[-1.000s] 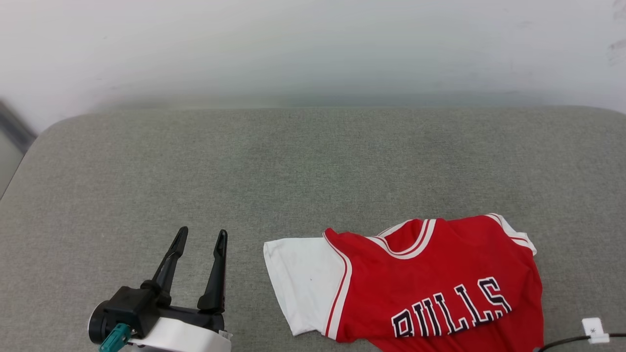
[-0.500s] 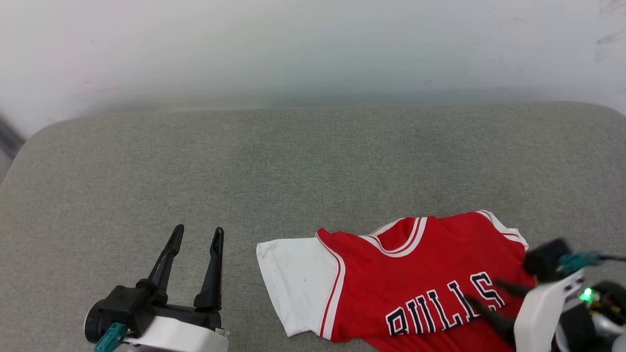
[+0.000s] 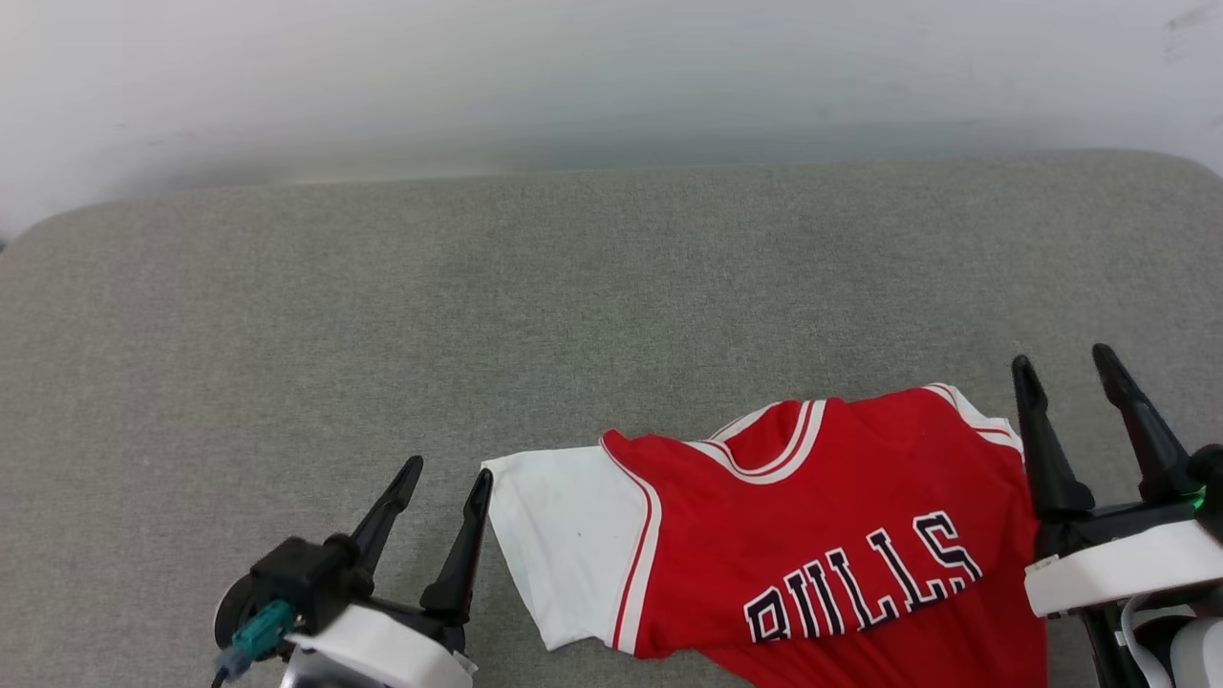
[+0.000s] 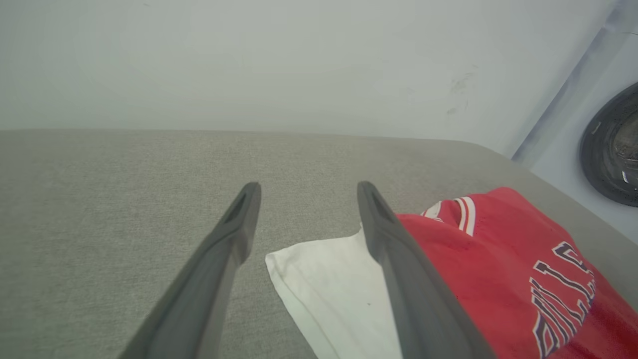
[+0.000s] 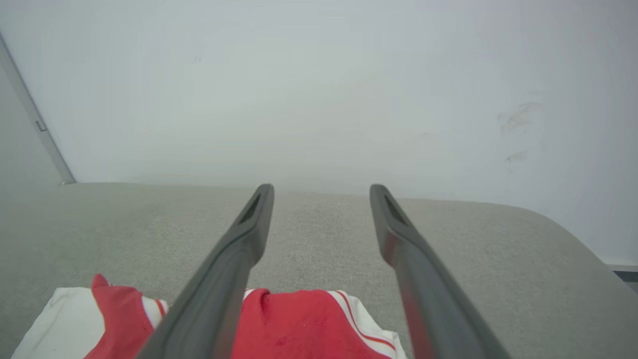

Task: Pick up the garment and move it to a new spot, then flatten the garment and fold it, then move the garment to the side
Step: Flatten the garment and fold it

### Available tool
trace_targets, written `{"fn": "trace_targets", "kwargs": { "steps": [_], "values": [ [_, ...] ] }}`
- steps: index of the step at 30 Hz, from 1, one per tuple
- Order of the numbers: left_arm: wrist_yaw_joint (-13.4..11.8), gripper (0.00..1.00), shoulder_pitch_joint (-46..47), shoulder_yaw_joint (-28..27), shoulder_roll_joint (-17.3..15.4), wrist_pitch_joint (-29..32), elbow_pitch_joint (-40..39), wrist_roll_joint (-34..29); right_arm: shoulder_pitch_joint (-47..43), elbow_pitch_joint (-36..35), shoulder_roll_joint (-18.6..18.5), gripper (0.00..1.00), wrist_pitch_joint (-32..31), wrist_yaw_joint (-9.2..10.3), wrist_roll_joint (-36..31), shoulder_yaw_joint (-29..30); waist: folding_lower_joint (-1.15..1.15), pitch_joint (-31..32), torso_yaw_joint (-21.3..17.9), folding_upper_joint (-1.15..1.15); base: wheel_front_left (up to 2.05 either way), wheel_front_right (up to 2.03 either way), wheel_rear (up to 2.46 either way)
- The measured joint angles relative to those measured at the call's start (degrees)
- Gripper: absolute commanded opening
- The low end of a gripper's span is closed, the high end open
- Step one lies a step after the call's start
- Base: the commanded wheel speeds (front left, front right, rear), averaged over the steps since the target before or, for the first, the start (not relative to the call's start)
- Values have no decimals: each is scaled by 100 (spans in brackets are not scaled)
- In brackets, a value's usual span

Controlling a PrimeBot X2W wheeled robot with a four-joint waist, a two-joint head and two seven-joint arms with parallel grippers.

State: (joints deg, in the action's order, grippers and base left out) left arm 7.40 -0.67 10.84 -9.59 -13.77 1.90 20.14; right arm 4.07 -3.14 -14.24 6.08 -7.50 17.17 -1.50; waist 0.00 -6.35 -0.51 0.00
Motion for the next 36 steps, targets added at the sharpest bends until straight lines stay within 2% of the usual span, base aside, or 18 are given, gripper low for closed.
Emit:
{"fn": "trace_targets", "kwargs": {
  "steps": [4,9,13,18,23,24,25,28,32,36],
  "values": [
    [-1,100,358,197,-308,902,46,47,-3,102,393,100,453,0,-296,324,0,-196,-70,0,0,0,0],
    [-92,100,894,487,-708,3055,-54,19,4,44,541,100,577,0,-486,444,0,-467,-166,0,0,0,0],
    [-198,100,1305,605,-872,4265,-187,-3,47,-29,602,100,613,0,-523,375,0,-688,-265,0,0,0,0],
    [-405,100,1605,689,-1017,4896,80,-220,102,-36,684,100,700,0,-555,250,0,-957,-408,0,0,0,0],
    [-522,100,1752,689,-1011,4878,398,-321,146,7,714,100,750,0,-556,224,0,-1159,-521,0,0,0,0],
    [-474,85,1777,712,-1009,4860,502,-281,145,26,716,100,759,0,-558,224,0,-1208,-538,0,0,0,0],
    [-427,0,1795,724,-1001,4863,544,-222,145,35,717,100,769,0,-563,223,0,-1224,-541,0,0,0,0],
    [-350,0,1831,775,-1003,4834,612,-171,146,63,724,100,781,0,-573,213,0,-1239,-531,0,0,0,0],
    [-441,0,1822,700,-972,4466,715,-147,149,141,724,100,800,0,-610,218,0,-1205,-491,0,0,0,0],
    [-768,0,1853,315,-1077,3791,832,-235,156,232,731,100,771,0,-660,209,0,-1090,-432,0,0,0,0]
  ]
}}
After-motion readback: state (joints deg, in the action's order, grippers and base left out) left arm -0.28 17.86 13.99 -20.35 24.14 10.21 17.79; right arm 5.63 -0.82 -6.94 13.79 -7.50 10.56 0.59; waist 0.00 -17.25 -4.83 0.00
